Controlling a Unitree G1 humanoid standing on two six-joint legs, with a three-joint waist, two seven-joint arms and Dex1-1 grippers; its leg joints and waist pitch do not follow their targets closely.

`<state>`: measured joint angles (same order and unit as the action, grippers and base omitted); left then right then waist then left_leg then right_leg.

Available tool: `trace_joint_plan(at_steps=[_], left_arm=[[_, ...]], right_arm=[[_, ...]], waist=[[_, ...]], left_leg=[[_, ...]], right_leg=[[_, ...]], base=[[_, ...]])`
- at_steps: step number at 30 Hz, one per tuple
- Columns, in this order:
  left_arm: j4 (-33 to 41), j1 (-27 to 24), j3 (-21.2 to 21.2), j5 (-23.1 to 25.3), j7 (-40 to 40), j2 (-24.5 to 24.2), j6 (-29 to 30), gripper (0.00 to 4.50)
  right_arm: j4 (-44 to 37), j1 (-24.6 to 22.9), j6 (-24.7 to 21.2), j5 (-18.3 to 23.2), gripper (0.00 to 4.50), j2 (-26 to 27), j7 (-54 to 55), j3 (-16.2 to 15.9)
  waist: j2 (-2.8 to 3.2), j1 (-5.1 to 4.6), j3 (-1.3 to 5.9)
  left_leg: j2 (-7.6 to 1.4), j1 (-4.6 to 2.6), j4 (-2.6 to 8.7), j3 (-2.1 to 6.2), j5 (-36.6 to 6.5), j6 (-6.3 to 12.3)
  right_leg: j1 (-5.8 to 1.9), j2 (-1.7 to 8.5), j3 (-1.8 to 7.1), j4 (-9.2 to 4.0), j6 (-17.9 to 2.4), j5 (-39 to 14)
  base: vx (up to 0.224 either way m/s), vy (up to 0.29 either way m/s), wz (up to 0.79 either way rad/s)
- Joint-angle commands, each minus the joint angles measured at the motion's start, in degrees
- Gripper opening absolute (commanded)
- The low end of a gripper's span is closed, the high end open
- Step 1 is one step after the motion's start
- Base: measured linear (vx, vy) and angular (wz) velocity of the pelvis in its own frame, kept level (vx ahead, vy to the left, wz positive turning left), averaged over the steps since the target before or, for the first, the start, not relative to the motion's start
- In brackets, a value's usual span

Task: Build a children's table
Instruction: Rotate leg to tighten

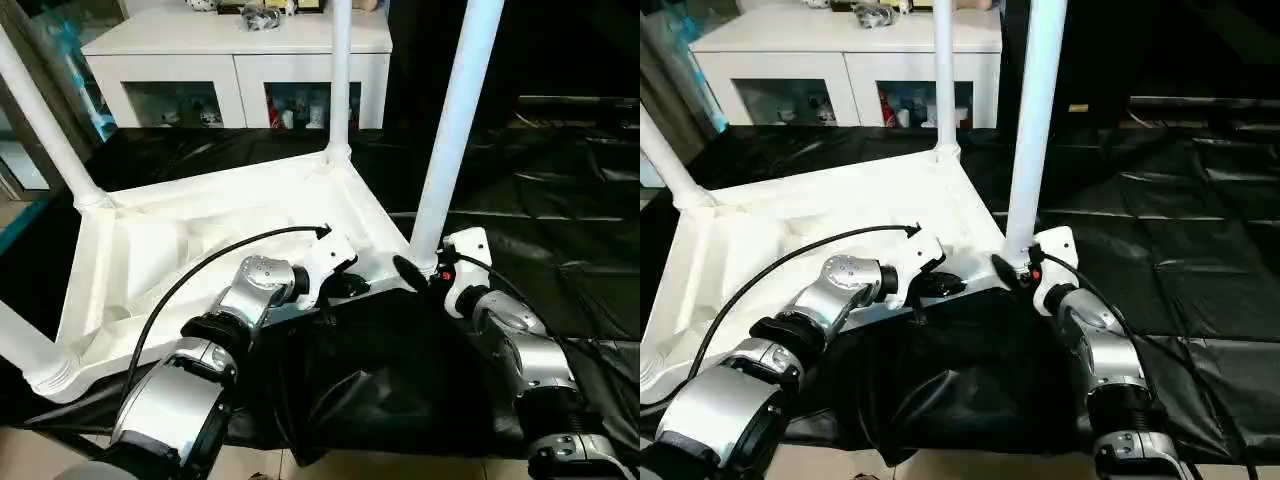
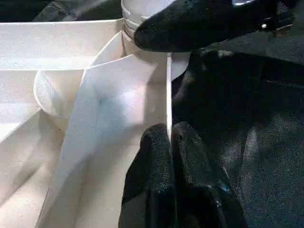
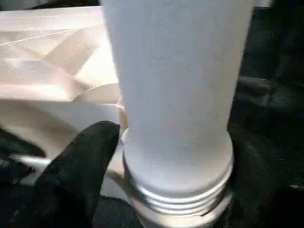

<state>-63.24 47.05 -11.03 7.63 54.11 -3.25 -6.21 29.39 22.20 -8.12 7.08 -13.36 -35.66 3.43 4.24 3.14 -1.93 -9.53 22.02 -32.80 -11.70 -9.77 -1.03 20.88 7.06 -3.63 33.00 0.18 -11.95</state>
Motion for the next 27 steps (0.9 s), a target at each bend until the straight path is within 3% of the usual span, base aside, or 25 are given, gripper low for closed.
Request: trace_joint_plan(at_steps=[1,3,6,9,10,12,14,17,18,22,24,27], left_arm=[[2.01,0.22,-1.24,-1.56,5.33,1.56,-2.25,0.00],[2.41,-0.47,-1.48,-1.73,8.20,0.02,-3.19,0.00],[3.30,-1.53,-1.79,-2.27,13.00,-2.29,-3.76,0.00],[4.26,-2.28,-1.51,-3.28,17.07,-4.12,-4.08,0.00],[4.87,-2.58,-0.98,-4.14,19.60,-5.10,-3.83,0.00],[5.18,-2.68,-0.68,-4.51,20.91,-5.62,-3.39,0.00],[5.82,-2.90,-0.41,-5.13,23.29,-6.66,-3.21,0.00],[6.46,-3.18,-0.36,-5.54,24.96,-7.38,-2.91,0.00],[6.87,-3.37,-0.26,-5.71,25.56,-7.76,-2.77,0.00],[7.36,-3.76,-0.14,-5.90,26.56,-8.24,-2.66,0.00],[7.59,-3.98,-0.16,-5.89,26.79,-8.29,-2.47,0.00],[7.88,-4.23,-0.25,-5.93,26.72,-8.25,-2.32,0.00]], right_arm=[[-2.66,-1.71,-0.22,1.87,3.86,0.52,-12.73,-8.76],[-3.90,-2.34,0.82,2.31,3.86,-2.02,-16.56,-8.90],[-5.33,-2.88,0.68,3.76,3.86,-5.52,-22.60,-8.83],[-6.59,-3.52,0.63,4.32,3.86,-8.77,-27.61,-9.21],[-7.20,-3.92,0.26,4.77,3.86,-10.46,-30.35,-9.11],[-7.57,-4.16,-0.21,5.19,3.86,-11.27,-31.85,-8.99],[-7.89,-4.51,-0.16,5.43,3.86,-12.67,-33.80,-9.19],[-7.69,-4.46,0.07,5.47,3.86,-13.18,-34.55,-9.14],[-7.64,-4.34,-0.01,5.62,3.86,-13.37,-35.04,-9.12],[-7.63,-4.11,-0.37,6.28,3.64,-13.54,-36.50,-9.15],[-7.90,-4.21,-0.86,6.78,3.50,-13.42,-37.09,-9.18],[-8.21,-4.66,-1.45,7.04,3.17,-13.49,-37.76,-9.57]], waist=[[-1.17,0.27,2.55],[-1.13,0.80,2.70],[-1.26,0.93,3.18],[-1.02,1.16,3.57],[-1.43,1.31,3.72],[-1.20,1.70,3.88],[-1.43,2.24,4.14],[-1.28,2.29,3.61],[-1.30,2.25,3.27],[-1.45,2.10,2.97],[-1.66,2.12,2.95],[-1.69,2.20,3.10]], left_leg=[[-3.68,-1.28,4.90,2.01,-21.97,1.27],[-3.82,-1.06,4.60,1.82,-18.70,3.12],[-3.82,-0.56,3.86,1.54,-12.85,5.89],[-3.84,-0.49,3.16,1.47,-8.30,8.50],[-3.79,-0.42,2.86,1.42,-7.10,9.33],[-3.83,-0.48,2.50,1.36,-4.95,10.88],[-3.92,-0.41,2.06,1.39,-2.15,12.36],[-4.01,-0.33,2.31,1.31,-5.77,11.44],[-4.15,-0.45,2.75,1.33,-9.91,9.27],[-4.26,-0.71,3.44,1.39,-14.52,5.70],[-4.24,-0.80,3.53,1.35,-14.92,4.90],[-4.21,-0.67,3.35,1.28,-12.98,5.40]], right_leg=[[-0.72,2.72,1.80,-4.63,-10.49,-15.64],[-0.95,2.82,1.70,-4.43,-11.04,-13.83],[-1.27,2.59,1.42,-3.31,-13.50,-5.39],[-1.47,2.58,1.17,-2.38,-15.55,1.33],[-1.58,2.54,1.14,-2.06,-16.11,3.32],[-1.33,2.39,1.17,-1.68,-16.64,6.19],[-1.08,2.30,1.13,-1.12,-17.13,9.14],[-0.85,2.47,1.13,-1.52,-17.06,3.60],[-0.77,2.54,1.27,-2.02,-16.51,-2.06],[-0.67,2.53,1.55,-2.63,-15.03,-8.94],[-0.64,2.59,1.66,-2.70,-14.74,-9.66],[-0.66,2.67,1.69,-2.47,-14.70,-7.41]], base=[[0.000,0.000,0.00],[0.027,-0.012,0.00],[0.057,-0.025,-0.01],[0.019,-0.008,0.00],[0.000,0.000,0.00],[0.000,0.000,0.00],[0.000,0.000,0.00],[0.000,0.000,0.00],[0.000,0.000,0.00],[0.000,0.000,0.00],[0.000,0.000,0.00],[0.000,0.000,0.00]])
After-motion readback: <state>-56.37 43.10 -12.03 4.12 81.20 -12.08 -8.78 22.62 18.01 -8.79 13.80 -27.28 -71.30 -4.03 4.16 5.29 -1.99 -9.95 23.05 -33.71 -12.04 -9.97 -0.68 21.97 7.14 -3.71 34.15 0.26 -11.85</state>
